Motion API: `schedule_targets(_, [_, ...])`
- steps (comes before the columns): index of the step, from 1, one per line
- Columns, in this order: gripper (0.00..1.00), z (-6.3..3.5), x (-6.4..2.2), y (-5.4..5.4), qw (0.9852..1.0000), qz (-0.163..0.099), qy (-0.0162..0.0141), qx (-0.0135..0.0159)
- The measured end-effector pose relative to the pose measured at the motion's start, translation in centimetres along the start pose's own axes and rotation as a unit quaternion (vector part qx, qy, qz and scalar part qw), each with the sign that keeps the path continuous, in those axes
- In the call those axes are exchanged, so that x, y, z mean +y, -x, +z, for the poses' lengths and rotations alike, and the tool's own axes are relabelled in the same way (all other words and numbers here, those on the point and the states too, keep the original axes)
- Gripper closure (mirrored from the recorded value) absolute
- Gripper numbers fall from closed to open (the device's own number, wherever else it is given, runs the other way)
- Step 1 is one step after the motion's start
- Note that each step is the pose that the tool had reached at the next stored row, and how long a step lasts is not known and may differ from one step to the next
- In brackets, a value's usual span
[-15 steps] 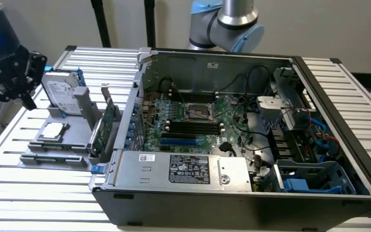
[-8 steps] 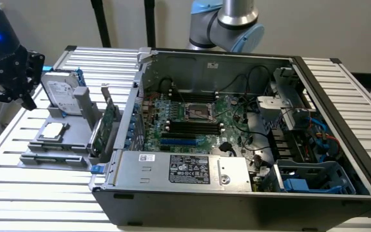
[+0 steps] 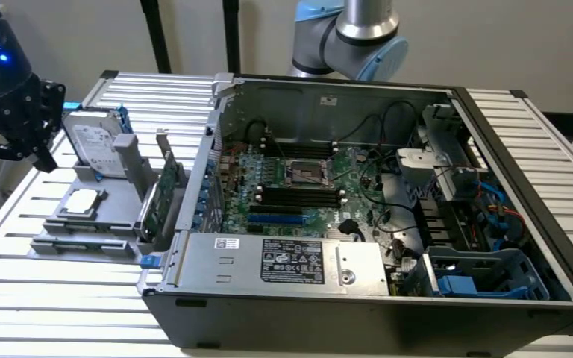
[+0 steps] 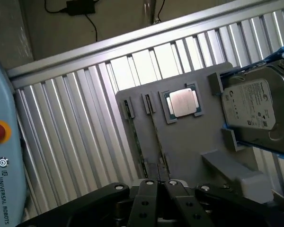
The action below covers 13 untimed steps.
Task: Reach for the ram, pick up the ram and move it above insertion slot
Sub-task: 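Pick up the ram and move it above insertion slot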
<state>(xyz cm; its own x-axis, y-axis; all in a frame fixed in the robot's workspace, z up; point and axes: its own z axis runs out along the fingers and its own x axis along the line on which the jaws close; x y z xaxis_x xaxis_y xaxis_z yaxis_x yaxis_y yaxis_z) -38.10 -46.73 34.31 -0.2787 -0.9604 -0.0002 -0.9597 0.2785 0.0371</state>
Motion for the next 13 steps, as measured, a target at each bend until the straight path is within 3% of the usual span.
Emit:
schedule_targets(5, [0.89, 0.22, -0.01, 0.00, 0.9990, -0.045, -0.0004, 0.0016])
schedule_targets(10, [0.89, 0.33, -0.01, 0.00, 0.9960, -0.090, -0.0027, 0.0027])
schedule_targets(13, [0.88, 0.33, -0.01, 0.00, 0.9958, -0.091, -0.0027, 0.0027])
